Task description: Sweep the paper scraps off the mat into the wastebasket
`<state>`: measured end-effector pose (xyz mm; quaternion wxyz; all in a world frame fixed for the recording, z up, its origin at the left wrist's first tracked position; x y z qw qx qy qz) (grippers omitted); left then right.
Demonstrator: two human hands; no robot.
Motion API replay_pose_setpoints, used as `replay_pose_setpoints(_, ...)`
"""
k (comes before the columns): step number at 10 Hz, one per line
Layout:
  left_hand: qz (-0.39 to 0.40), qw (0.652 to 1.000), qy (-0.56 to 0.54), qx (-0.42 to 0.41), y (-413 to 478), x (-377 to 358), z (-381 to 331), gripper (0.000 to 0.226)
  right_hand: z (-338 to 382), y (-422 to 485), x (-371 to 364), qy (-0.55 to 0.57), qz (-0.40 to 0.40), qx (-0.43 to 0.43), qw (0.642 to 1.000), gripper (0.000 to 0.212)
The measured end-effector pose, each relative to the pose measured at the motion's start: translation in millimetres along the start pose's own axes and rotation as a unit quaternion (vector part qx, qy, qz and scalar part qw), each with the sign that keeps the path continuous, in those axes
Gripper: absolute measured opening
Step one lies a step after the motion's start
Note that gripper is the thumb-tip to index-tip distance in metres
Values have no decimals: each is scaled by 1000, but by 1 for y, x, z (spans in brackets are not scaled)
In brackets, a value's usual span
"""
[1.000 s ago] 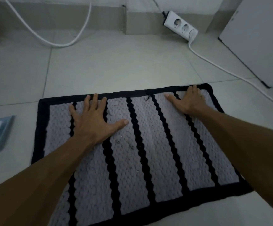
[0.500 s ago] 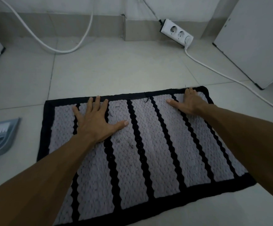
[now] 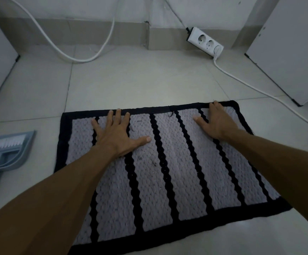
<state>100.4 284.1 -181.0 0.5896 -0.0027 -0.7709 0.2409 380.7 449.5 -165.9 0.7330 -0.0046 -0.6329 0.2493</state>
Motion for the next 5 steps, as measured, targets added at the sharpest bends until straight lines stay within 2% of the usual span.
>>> replay_pose_setpoints(1,27,1000,-2,5,-1,3,-2,127,41,-24,-10,-24,-56,103,993,60)
replay_pose_setpoints(2,36,999,-11,8,0,5,-3,129,72,-30,-26,-55,-10,134,989,63)
replay_pose_setpoints(4,18,999,-38,-13,-12,19,1,123,98,-36,-22,-56,40,83,994,70)
replay_pose_setpoints(5,-2,1000,-25,-19,-20,47,13,116,119,-47,5,-47,28,115,992,71)
Point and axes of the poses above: each hand's wrist, its own y-axis towards the middle knuckle, its own x-axis out of the back of the hand, z = x × y, the point moved 4 cm from there along y, towards the middle knuckle, and after that the axes turned 11 degrees about z, right-handed, at the moved point
